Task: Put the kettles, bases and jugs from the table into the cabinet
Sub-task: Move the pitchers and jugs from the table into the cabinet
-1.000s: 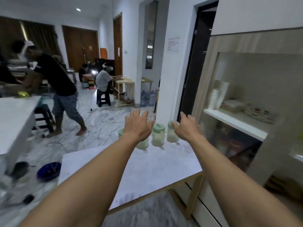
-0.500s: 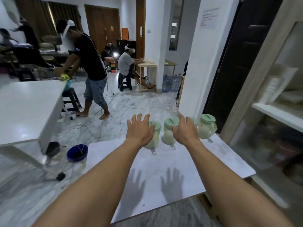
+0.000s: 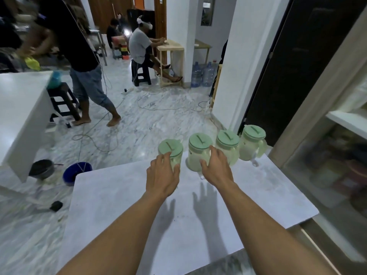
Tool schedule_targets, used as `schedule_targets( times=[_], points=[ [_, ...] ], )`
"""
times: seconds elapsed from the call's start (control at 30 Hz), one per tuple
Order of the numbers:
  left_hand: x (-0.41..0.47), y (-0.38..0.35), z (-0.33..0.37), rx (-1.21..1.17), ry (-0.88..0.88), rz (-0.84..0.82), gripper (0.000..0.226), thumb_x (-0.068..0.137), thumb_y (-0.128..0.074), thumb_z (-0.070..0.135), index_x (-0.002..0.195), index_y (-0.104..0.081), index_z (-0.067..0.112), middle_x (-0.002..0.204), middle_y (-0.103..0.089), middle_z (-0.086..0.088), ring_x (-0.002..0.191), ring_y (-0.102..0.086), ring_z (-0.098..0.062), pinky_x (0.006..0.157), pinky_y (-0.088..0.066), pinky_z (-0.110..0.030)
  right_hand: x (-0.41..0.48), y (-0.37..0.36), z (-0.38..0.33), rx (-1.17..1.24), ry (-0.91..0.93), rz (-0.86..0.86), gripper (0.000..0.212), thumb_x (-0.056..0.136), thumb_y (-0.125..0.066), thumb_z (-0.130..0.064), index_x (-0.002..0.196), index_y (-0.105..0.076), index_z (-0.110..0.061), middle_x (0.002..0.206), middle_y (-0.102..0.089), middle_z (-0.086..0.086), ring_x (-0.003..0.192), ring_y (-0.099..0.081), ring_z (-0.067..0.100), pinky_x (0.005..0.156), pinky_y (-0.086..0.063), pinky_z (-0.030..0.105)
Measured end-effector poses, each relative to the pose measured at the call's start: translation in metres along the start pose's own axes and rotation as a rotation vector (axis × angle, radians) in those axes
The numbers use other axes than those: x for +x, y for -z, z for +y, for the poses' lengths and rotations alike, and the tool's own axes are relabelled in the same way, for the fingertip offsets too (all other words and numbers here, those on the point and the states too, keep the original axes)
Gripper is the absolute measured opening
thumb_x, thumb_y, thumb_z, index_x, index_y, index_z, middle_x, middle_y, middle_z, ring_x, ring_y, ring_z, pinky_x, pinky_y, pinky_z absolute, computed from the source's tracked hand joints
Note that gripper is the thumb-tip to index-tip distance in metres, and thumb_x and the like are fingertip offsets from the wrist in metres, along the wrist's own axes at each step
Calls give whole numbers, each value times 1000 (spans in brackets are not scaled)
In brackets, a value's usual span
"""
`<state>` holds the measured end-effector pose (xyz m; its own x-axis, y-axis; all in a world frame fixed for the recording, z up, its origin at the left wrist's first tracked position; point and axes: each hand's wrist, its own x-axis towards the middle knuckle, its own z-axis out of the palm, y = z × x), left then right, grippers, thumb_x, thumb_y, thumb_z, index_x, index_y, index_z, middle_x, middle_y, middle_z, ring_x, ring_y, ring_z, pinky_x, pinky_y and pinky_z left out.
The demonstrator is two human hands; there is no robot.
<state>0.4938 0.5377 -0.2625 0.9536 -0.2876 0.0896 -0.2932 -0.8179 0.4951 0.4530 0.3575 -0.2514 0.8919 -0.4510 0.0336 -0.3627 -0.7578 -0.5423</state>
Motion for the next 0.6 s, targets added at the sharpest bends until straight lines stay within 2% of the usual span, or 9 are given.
schedule_targets(
  times=[0.17,0.27,0.33,0.47,0.6],
  points=[
    [22,-51,3,-143,211,15,56,98,-47,45,143,-38,13,139,-49,-10,124,-45,-33,100,-39,-46,44,-22,31,105,-64,-27,61,100,-59,-28,152,-33,-10,150,-42,14,139,-41,34,106,-40,45],
    [33,-79,3,-341,366,50,61,91,-55,52,138,-42,14,136,-54,-8,122,-50,-32,99,-45,-47,65,-38,47,210,-142,-38,64,95,-66,-33,147,-36,-14,148,-47,11,134,-48,34,101,-47,46],
    [40,-93,5,-465,471,75,61,83,-62,60,127,-47,20,125,-60,-2,116,-56,-28,94,-48,-44,77,-52,57,296,-191,-51,62,91,-70,-38,142,-41,-15,138,-57,11,125,-57,33,96,-51,46],
    [50,-110,10,-576,548,94,40,80,-70,58,101,-53,29,94,-61,10,95,-60,-19,78,-45,-31,90,-79,70,443,-236,-58,39,91,-70,-40,118,-59,-14,110,-70,6,103,-65,28,83,-50,36],
    [63,-119,9,-616,568,159,25,90,-65,43,95,-61,19,83,-62,7,87,-60,-23,70,-39,-29,96,-98,70,546,-240,-43,22,95,-66,-36,106,-59,-19,101,-69,3,96,-65,26,80,-49,34]
  ],
)
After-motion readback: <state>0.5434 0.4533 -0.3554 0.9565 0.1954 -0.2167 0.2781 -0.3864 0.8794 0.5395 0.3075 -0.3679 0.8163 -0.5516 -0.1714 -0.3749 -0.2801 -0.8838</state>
